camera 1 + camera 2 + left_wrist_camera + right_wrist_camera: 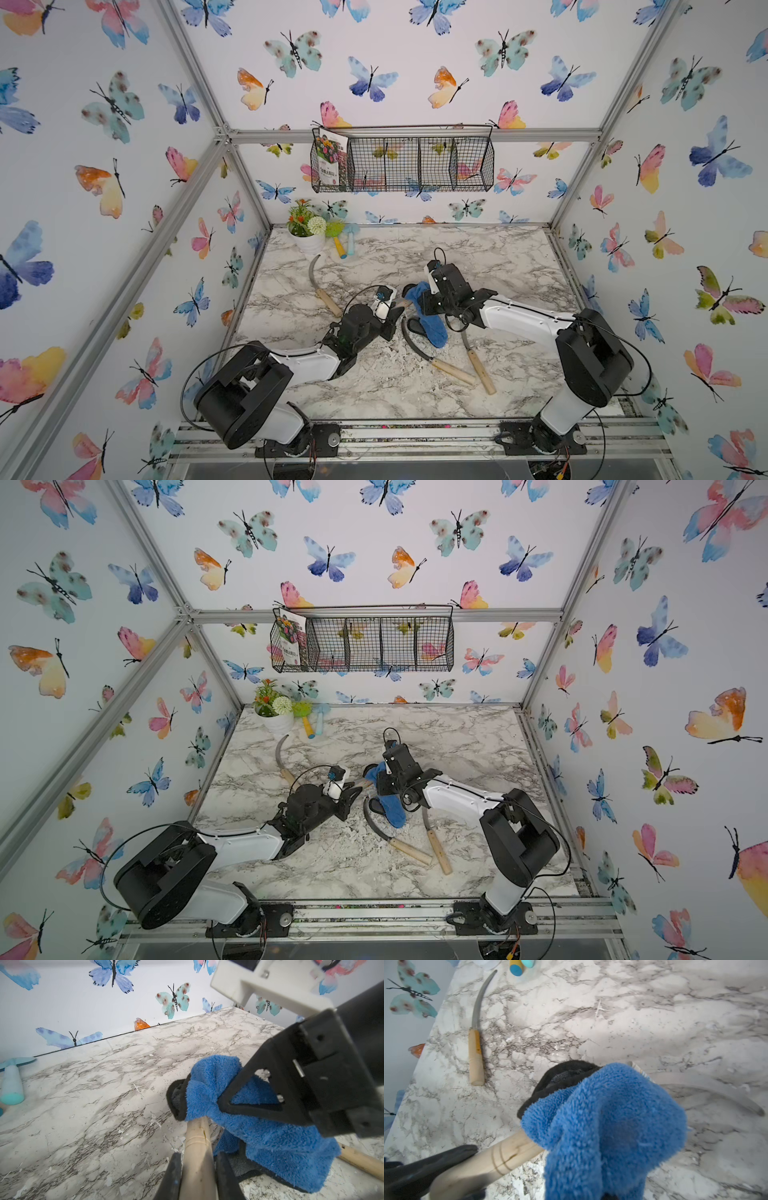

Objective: Wipe small sickles with rags
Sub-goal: Wipe the small sickle.

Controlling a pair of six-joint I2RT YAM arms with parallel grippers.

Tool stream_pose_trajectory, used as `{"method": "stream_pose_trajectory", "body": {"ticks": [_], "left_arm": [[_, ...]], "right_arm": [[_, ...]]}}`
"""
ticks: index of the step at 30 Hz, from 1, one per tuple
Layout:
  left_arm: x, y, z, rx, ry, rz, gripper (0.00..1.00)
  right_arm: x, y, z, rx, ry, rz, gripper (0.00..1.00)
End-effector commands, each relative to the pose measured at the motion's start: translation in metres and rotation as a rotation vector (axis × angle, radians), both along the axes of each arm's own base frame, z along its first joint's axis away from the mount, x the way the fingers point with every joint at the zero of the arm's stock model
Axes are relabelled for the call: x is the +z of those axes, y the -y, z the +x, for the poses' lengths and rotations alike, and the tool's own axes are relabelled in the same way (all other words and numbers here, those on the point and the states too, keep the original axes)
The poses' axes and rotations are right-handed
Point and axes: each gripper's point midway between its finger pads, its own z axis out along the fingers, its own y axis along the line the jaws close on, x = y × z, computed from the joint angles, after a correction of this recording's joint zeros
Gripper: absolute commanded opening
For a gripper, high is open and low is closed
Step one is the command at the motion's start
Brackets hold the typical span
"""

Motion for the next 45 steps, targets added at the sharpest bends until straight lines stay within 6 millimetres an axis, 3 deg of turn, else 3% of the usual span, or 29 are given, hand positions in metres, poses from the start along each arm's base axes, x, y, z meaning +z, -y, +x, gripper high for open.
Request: {"method": "stream_pose_trajectory", "body": {"ticks": [1, 5, 9, 16, 19, 22, 24, 31, 36, 45], "left_arm": [[0.02, -0.012, 0.009, 0.082, 0.08, -0.02, 0.0], [0.02, -0.012, 0.011, 0.094, 0.076, -0.007, 0.0], [0.02, -0.013, 0.009, 0.104, 0.105, 0.011, 0.0], [0.022, -0.001, -0.012, 0.079, 0.258, 0.074, 0.0], [0.022, 0.008, -0.023, 0.06, 0.314, 0.116, 0.0], [0.018, 0.014, -0.027, 0.053, 0.342, 0.143, 0.0], [0.012, 0.016, -0.023, 0.064, 0.336, 0.165, 0.0], [0.0, 0.022, -0.016, 0.077, 0.346, 0.213, 0.0], [-0.003, 0.029, -0.021, 0.057, 0.37, 0.229, 0.0], [-0.003, 0.038, -0.029, 0.039, 0.407, 0.25, 0.0]], "right_arm": [[0.008, 0.016, 0.008, -0.066, 0.002, -0.019, 0.03], [0.039, 0.05, 0.026, -0.181, 0.058, -0.047, 0.02], [0.059, 0.117, 0.049, -0.402, 0.024, -0.105, 0.02], [0.052, 0.232, 0.092, -0.681, -0.064, -0.169, 0.02], [0.046, 0.262, 0.098, -0.779, -0.052, -0.316, 0.02], [0.037, 0.274, 0.099, -0.819, -0.085, -0.417, 0.02], [0.018, 0.276, 0.098, -0.811, -0.122, -0.456, 0.02], [-0.04, 0.242, 0.1, -0.654, -0.264, -0.406, 0.02], [-0.061, 0.209, 0.105, -0.554, -0.297, -0.401, 0.02], [-0.09, 0.181, 0.105, -0.463, -0.355, -0.399, 0.02]]}}
